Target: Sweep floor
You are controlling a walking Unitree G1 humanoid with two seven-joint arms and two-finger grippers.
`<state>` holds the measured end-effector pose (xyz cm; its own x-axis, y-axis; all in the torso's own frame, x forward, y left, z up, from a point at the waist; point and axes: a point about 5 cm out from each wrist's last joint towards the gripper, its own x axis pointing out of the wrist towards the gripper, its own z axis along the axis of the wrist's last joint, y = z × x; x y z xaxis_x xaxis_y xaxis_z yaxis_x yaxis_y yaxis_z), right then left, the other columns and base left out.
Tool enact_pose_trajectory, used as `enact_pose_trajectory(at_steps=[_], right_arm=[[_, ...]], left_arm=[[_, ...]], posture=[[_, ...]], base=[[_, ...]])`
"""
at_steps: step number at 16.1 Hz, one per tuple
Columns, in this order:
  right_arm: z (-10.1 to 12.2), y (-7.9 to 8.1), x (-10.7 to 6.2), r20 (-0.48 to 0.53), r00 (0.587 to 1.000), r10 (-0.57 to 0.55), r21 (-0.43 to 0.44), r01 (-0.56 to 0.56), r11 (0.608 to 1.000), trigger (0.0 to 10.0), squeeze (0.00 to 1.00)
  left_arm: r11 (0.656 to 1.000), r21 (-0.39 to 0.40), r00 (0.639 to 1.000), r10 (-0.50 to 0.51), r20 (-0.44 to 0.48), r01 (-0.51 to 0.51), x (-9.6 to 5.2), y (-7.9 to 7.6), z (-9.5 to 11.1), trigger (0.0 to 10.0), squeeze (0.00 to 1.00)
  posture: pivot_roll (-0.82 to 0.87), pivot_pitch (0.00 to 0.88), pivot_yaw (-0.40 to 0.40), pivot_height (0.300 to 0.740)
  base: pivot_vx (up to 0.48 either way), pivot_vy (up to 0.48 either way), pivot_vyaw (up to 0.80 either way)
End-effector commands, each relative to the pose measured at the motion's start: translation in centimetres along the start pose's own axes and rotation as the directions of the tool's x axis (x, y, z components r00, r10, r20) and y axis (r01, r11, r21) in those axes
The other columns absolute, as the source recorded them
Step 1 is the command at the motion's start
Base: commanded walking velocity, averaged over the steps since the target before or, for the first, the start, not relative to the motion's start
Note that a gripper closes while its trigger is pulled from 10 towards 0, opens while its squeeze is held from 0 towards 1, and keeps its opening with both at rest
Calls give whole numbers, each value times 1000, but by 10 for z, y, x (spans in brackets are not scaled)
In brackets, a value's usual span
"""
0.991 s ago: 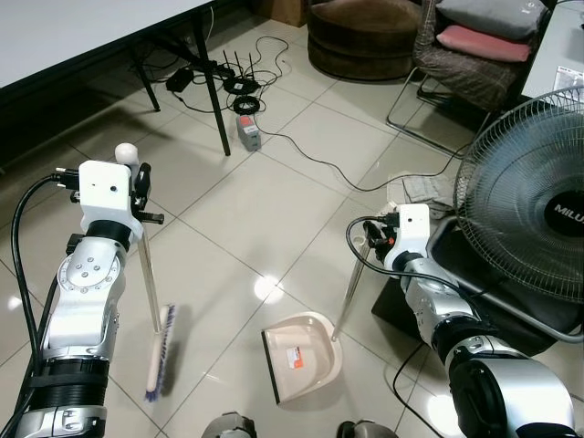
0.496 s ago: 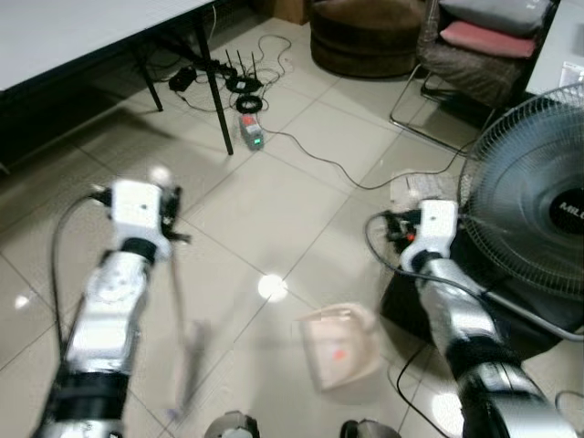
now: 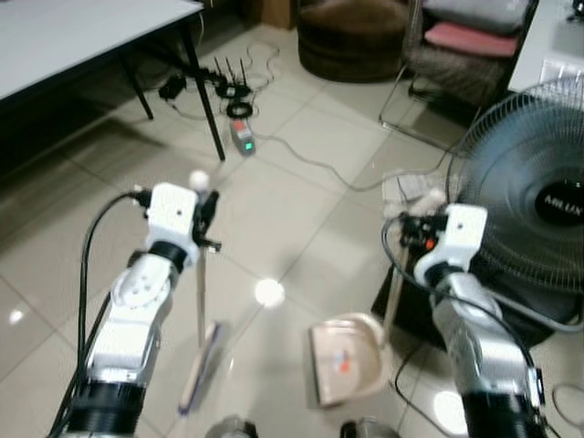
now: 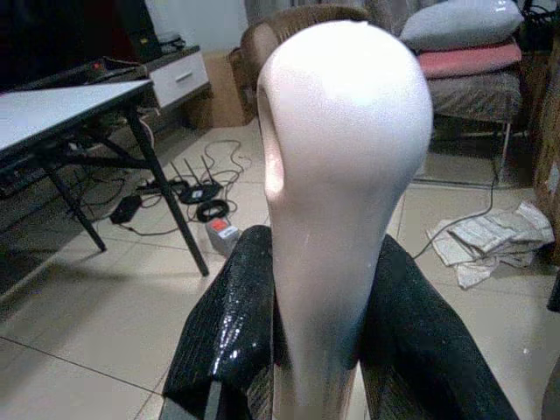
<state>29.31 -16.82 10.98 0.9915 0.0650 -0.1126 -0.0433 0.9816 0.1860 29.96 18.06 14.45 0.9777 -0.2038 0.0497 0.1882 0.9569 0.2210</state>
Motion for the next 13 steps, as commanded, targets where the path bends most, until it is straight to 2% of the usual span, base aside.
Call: enact_pose_trajectory(at_steps=[1,4,7,13], right_arm=[[9,1,-3,13,1000,-9,1,9,1000,10000,0],[9,10,-8,-1,1000,29,-3,-29,1000,10000,0],[3,16,-16,-33,999,29,27,-28,999,10000,0],[0,19,-26,-57,998,8,56,-4,998,10000,0]], left_arm=[[1000,10,1000,14,13,-15,-3,2,6,10000,0],[1000,18,1000,12,17,-12,-6,3,6,10000,0],[999,36,1000,14,11,-14,-11,4,6,10000,0],[999,50,1000,13,4,-13,-8,9,4,10000,0]], posture=[[-136,34,32,740],[-127,37,25,740],[-121,28,27,740],[-140,22,39,740]], base=[[0,0,0],[0,195,0],[0,377,-488],[0,383,-538]])
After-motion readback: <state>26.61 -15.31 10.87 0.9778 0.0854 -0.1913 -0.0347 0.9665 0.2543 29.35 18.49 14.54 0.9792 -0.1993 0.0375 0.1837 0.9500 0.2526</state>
